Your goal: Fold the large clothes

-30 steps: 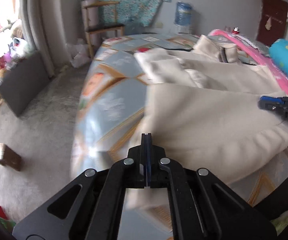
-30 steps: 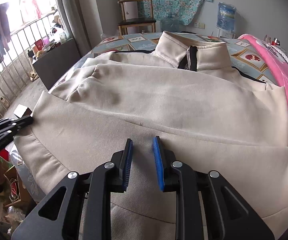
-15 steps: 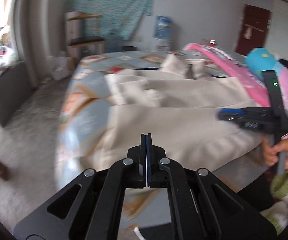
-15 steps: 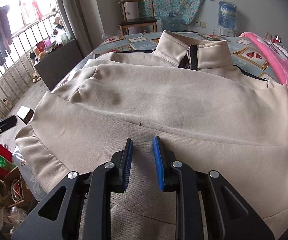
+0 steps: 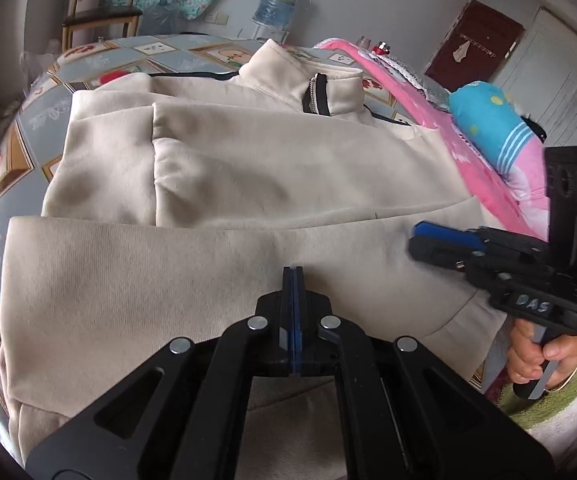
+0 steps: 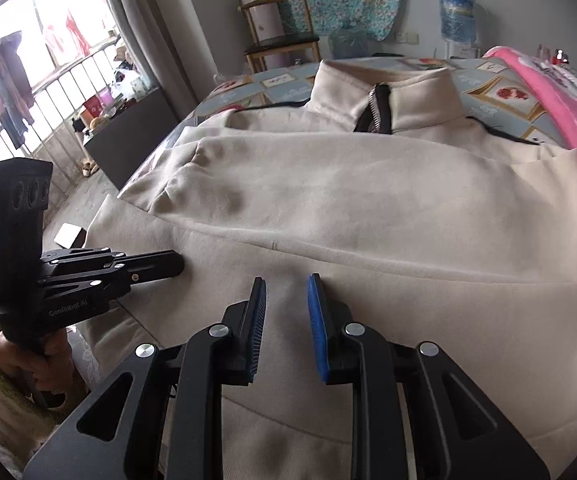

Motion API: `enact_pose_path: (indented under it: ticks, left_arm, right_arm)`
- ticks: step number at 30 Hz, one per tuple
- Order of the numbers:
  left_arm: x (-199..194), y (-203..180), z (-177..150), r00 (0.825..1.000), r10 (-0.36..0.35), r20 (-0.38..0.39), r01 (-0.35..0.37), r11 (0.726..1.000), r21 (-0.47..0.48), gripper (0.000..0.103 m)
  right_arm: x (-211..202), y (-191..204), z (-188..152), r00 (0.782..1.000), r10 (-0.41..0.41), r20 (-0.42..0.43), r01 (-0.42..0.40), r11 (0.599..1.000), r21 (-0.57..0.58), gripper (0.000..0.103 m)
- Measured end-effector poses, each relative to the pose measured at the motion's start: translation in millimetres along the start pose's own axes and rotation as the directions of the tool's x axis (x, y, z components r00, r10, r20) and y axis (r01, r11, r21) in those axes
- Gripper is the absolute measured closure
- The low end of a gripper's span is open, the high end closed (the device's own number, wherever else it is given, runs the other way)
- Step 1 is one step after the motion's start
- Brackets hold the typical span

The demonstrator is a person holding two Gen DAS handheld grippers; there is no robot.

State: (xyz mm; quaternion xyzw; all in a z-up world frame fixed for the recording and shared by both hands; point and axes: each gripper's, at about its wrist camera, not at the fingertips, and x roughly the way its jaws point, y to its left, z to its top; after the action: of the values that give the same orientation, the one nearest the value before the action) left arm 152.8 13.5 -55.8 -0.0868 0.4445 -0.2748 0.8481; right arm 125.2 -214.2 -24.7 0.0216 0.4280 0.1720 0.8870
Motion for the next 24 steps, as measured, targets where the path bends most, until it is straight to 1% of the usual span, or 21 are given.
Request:
enact_pose_path:
  ticks: [2,3,5,6,7,8,10,11,12,13,15,17,19,20,21,22,23,24]
  left_arm:
    - [1,4,1,1.000,-0.021,-0.014,0.021,1.000,-0.010,0.101]
    - [3,7,3,0.999,-0.037,-0.023,0.036,0.999,-0.020,0.101]
    - [0,9,2,0.998,-0.052,-0.030,0.051,0.998,-0.025,0.101]
    - [0,10,2,0.998,-0.057,-0.032,0.056,0.998,-0.024,0.101]
    - [-2,11,2,0.998,-0.059,-0.033,0.058,0.998,-0.023,0.101]
    - [-2,11,3,0.997,-0.060,-0.039,0.059,0.998,-0.020,0.101]
    - [-2,11,5,0.996,-0.062,-0.058,0.062,0.998,-0.016,0.101]
    - [-1,11,7,0.995,-0.062,-0.073,0.061,0.998,-0.014,0.101]
    - [-1,11,9,0.994,-0.063,-0.090,0.062,0.998,-0.015,0.101]
    - [-1,12,11,0.992,-0.066,-0.106,0.064,0.998,-0.018,0.101]
    - [1,14,16,0.986,-0.080,-0.145,0.077,0.997,-0.032,0.101]
    - [1,16,17,0.982,-0.089,-0.165,0.084,0.996,-0.037,0.101]
    - [2,18,19,0.978,-0.100,-0.185,0.094,0.995,-0.042,0.101]
    - [3,18,19,0.976,-0.103,-0.190,0.097,0.994,-0.044,0.101]
    - [3,19,20,0.974,-0.109,-0.198,0.101,0.994,-0.047,0.101]
    - [4,20,20,0.973,-0.113,-0.201,0.105,0.993,-0.051,0.101]
    - [4,21,20,0.971,-0.121,-0.208,0.112,0.992,-0.057,0.101]
    - [4,22,21,0.969,-0.126,-0.213,0.116,0.991,-0.060,0.101]
  right_arm:
    - [-20,10,-4,0.999,0.035,0.039,-0.033,0.999,-0.042,0.082]
    - [-27,15,-7,0.998,0.049,0.042,-0.046,0.997,-0.065,0.082]
    - [-30,29,-20,0.997,0.083,0.007,-0.081,0.990,-0.115,0.082]
    - [-24,35,-29,0.997,0.065,-0.030,-0.068,0.988,-0.142,0.082]
    - [-16,37,-38,0.998,0.026,-0.062,-0.036,0.985,-0.169,0.082]
    - [-9,36,-44,0.996,0.010,-0.086,-0.025,0.984,-0.176,0.082]
    - [-7,27,-46,0.995,0.027,-0.095,-0.040,0.991,-0.129,0.082]
    - [-8,28,-43,0.995,0.012,-0.104,-0.024,0.992,-0.124,0.082]
    - [-13,33,-39,0.996,-0.024,-0.082,0.012,0.990,-0.142,0.082]
    - [-21,42,-36,0.999,-0.023,-0.048,0.015,0.985,-0.170,0.082]
    - [-28,59,-32,0.999,0.049,-0.020,-0.052,0.980,-0.194,0.082]
    - [-20,77,-37,0.997,0.076,-0.028,-0.081,0.967,-0.241,0.082]
    - [0,83,-46,0.997,0.033,-0.066,-0.050,0.961,-0.273,0.082]
    - [11,80,-52,0.995,0.025,-0.094,-0.049,0.962,-0.267,0.083]
    - [8,78,-52,0.995,0.043,-0.088,-0.064,0.967,-0.247,0.083]
    - [6,79,-48,0.995,0.037,-0.094,-0.058,0.971,-0.233,0.085]
    - [1,82,-46,0.996,0.035,-0.076,-0.052,0.971,-0.235,0.086]
    - [-5,88,-42,0.997,0.056,-0.050,-0.066,0.967,-0.247,0.086]
